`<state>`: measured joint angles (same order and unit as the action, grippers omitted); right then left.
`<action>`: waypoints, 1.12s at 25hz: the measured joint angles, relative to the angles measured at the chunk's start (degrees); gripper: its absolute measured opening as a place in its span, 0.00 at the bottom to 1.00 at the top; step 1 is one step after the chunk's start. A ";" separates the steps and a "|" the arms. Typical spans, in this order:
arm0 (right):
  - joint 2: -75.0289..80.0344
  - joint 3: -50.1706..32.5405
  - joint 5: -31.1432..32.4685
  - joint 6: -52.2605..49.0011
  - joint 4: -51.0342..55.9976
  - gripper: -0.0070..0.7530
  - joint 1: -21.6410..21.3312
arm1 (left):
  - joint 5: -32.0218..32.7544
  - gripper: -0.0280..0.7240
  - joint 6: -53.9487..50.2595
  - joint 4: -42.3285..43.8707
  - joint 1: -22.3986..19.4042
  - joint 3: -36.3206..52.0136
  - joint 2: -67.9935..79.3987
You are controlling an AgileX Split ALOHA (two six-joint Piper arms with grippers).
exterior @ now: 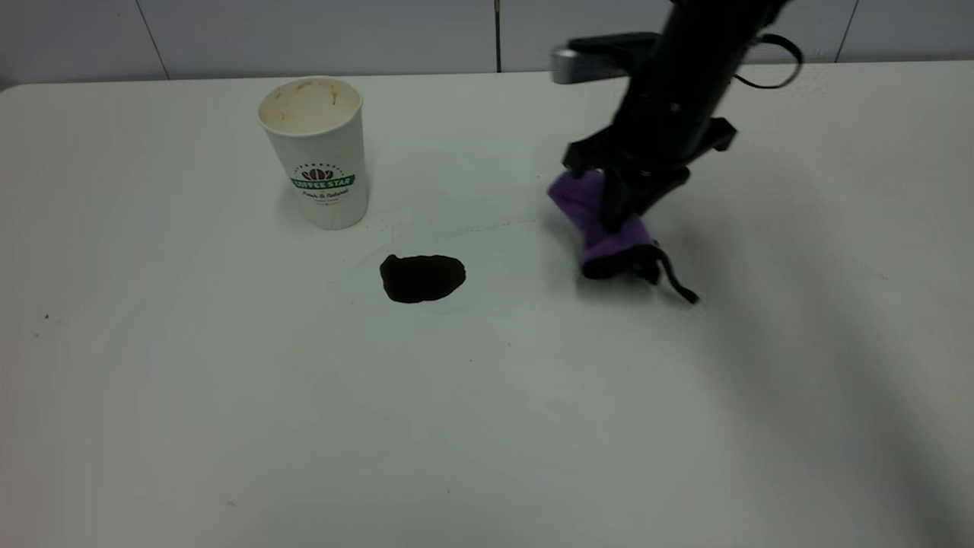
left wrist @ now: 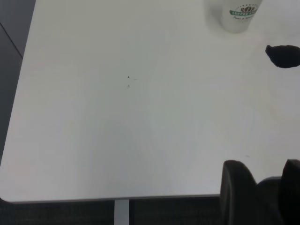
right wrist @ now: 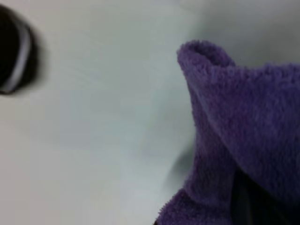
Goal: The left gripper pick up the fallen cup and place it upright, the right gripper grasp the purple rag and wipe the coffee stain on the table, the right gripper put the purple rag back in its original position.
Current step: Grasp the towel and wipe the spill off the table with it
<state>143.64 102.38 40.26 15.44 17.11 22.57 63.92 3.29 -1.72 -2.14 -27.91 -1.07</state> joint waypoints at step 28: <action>11.34 8.47 -9.18 12.42 31.87 0.09 9.38 | 0.02 0.36 -0.02 0.00 0.00 0.00 0.00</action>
<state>154.99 110.85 31.07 27.86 48.98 31.95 63.94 3.27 -1.72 -2.14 -27.91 -1.07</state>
